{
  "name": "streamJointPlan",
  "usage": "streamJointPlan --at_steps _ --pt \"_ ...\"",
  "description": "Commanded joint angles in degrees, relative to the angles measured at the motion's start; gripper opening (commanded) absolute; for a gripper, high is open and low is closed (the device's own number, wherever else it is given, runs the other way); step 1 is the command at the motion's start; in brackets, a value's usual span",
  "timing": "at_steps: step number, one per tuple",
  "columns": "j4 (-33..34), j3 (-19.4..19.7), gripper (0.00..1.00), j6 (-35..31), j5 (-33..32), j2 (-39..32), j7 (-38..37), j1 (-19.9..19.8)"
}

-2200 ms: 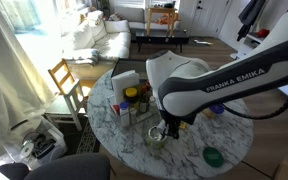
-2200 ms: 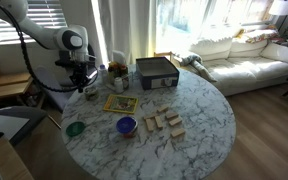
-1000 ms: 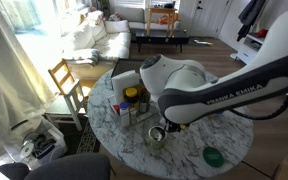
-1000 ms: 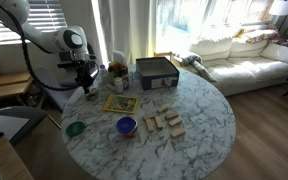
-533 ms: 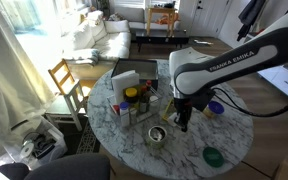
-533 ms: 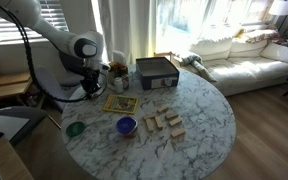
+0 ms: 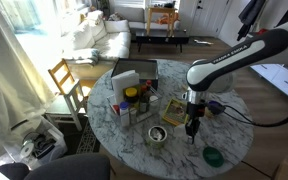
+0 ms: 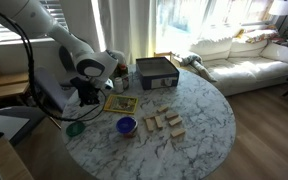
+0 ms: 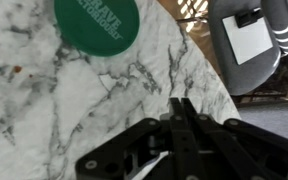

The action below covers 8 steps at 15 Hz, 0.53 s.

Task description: Pour the contents of the small plastic cup into the can on the left

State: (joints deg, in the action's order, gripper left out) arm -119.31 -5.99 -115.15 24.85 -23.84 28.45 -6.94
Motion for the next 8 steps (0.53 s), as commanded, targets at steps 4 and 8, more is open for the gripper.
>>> streamJointPlan --at_steps 4,8 --pt "-0.59 -0.67 0.01 8.77 15.42 -3.37 12.30 -4.80" --pt "0.48 0.46 0.01 15.44 22.91 -7.36 16.46 -5.80"
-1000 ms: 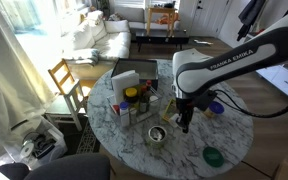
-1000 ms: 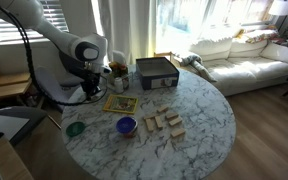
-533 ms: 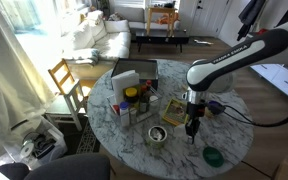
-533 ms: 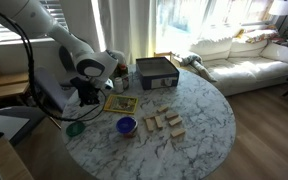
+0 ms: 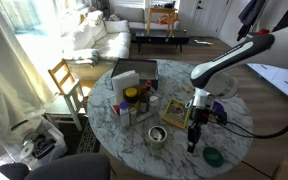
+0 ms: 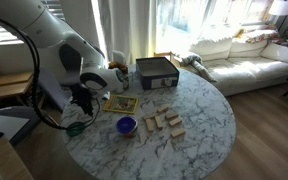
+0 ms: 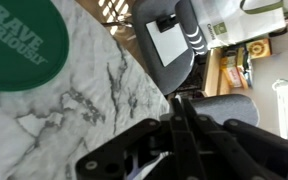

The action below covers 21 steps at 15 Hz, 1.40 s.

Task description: Pour the contents of the small plastic cup into the can on the left

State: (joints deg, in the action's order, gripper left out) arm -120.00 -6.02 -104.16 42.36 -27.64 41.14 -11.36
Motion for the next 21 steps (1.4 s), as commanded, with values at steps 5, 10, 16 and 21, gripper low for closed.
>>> streamJointPlan --at_steps 5,10,16,21 --pt "2.43 2.29 0.01 13.42 14.33 -7.90 6.66 -2.38" --pt "4.15 5.10 0.01 14.64 20.21 -9.17 4.62 -0.64" --pt "7.68 6.42 0.01 12.53 17.72 -9.81 -1.84 3.36" --pt "8.47 7.55 0.01 12.81 15.49 -10.01 -5.40 4.34"
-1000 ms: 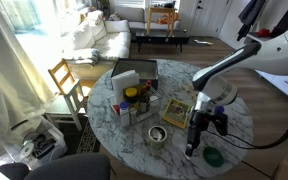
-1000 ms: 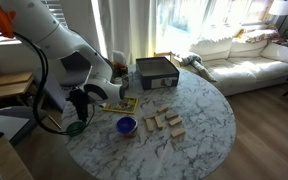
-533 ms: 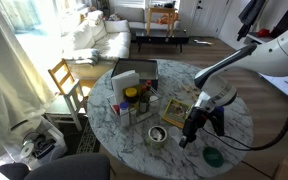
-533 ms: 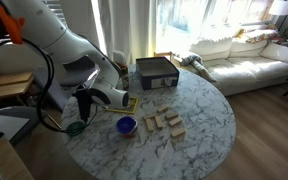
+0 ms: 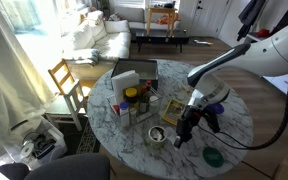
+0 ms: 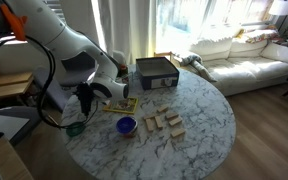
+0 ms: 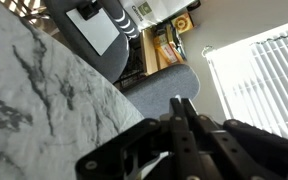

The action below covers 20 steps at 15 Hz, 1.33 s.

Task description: Pour the contents of the small plastic cup into the can on the left

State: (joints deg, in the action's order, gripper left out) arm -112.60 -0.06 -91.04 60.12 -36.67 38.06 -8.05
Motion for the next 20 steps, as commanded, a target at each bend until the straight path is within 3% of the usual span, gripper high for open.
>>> streamJointPlan --at_steps 1,6,7,8,11,15,16,17,20 --pt "0.83 1.91 0.01 -0.32 -2.95 -0.85 -2.62 0.85" --pt "0.84 2.59 0.01 -1.32 -5.24 -1.25 -3.10 0.67" --pt "1.12 2.35 0.10 -1.48 -5.03 -1.72 -2.81 0.62" --pt "1.28 2.14 0.04 -1.56 -4.72 -1.98 -2.63 0.54" --pt "1.65 1.54 0.00 -1.71 -3.55 -2.75 -1.65 0.11" --pt "2.04 1.67 0.01 -1.96 -4.04 -3.35 -2.13 0.25" --pt "2.13 1.72 0.05 -1.83 -4.16 -3.43 -2.20 0.18" --pt "1.93 1.93 0.29 -2.17 -4.35 -3.22 -2.51 0.28" --pt "2.05 2.08 0.39 -2.47 -4.40 -3.29 -2.70 0.15"
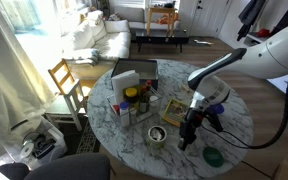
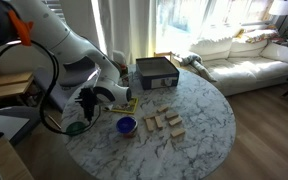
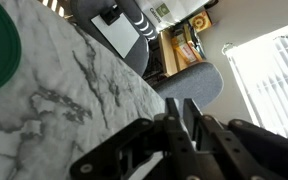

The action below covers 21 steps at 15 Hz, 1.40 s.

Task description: Pour the contents of the small plastic cup into the can on the left

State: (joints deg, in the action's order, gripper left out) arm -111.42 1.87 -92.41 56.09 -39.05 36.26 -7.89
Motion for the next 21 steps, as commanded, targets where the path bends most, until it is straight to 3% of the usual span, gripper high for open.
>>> streamJointPlan --at_steps 1,5,8,14,21 --pt "0.97 0.15 0.48 -1.19 -0.39 -0.96 -0.94 -0.04" --pt "1.02 0.30 0.77 -2.04 -0.51 -0.60 -1.29 0.06" --pt "-0.53 0.85 0.98 -5.56 -1.22 3.47 -3.72 1.72" --pt "-4.13 0.51 1.00 -19.03 -6.35 15.11 -14.26 6.55" --pt "-9.18 -0.84 1.00 -33.76 -22.26 25.36 -30.14 11.86"
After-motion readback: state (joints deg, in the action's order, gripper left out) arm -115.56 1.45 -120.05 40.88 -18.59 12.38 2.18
